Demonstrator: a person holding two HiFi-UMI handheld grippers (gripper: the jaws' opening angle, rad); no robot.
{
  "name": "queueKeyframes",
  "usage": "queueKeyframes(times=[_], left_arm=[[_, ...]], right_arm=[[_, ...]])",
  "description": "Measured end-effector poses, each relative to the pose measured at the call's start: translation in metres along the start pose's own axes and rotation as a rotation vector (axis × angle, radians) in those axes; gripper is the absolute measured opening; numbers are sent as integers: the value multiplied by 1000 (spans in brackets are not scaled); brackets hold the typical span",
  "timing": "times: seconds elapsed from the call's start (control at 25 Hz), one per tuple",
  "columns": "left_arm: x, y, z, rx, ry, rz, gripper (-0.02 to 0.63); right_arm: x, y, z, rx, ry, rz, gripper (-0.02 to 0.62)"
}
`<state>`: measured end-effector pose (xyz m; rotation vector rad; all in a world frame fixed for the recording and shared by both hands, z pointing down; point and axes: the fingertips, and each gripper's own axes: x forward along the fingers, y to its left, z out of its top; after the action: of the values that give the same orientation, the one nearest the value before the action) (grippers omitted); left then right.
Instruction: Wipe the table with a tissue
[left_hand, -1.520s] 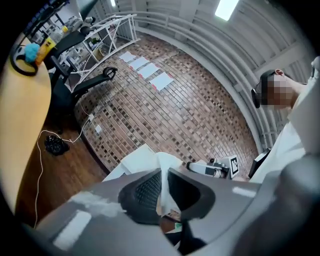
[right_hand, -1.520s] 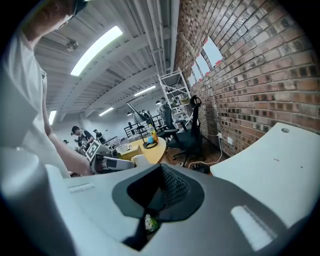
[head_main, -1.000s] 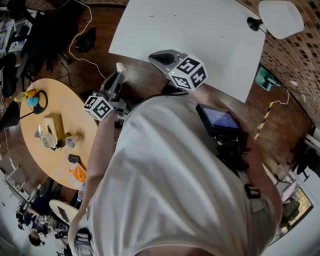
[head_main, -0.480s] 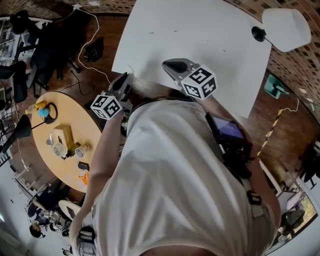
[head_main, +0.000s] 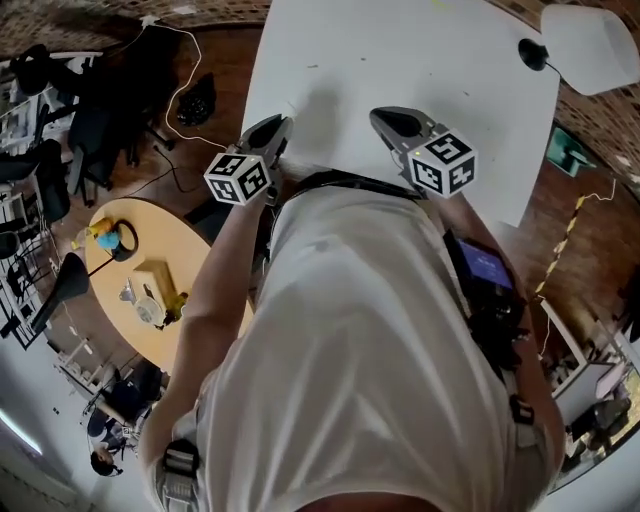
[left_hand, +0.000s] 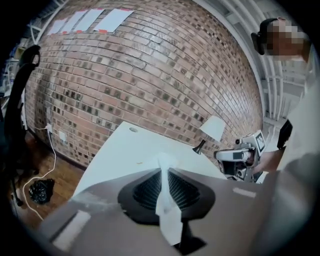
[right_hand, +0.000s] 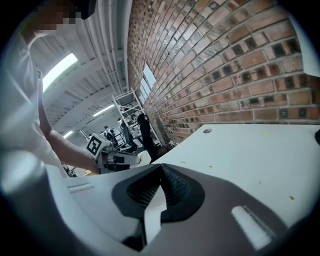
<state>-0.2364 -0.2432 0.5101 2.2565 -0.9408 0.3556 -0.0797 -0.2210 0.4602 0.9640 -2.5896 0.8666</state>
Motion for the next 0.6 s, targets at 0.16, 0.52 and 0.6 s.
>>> queueKeyframes(times=[0.16,0.52,0.6], left_arm=[[29,15,7,63,79,-59,41],[83,64,8,513,313,-90,40],[91,77,5,610,368,-90,39]], right_arm=[[-4,-7,7,44,-33,-92,8],[-21,-7,10,96,-85,-303,8],[-24,-3,3,115,-92,-339,8]])
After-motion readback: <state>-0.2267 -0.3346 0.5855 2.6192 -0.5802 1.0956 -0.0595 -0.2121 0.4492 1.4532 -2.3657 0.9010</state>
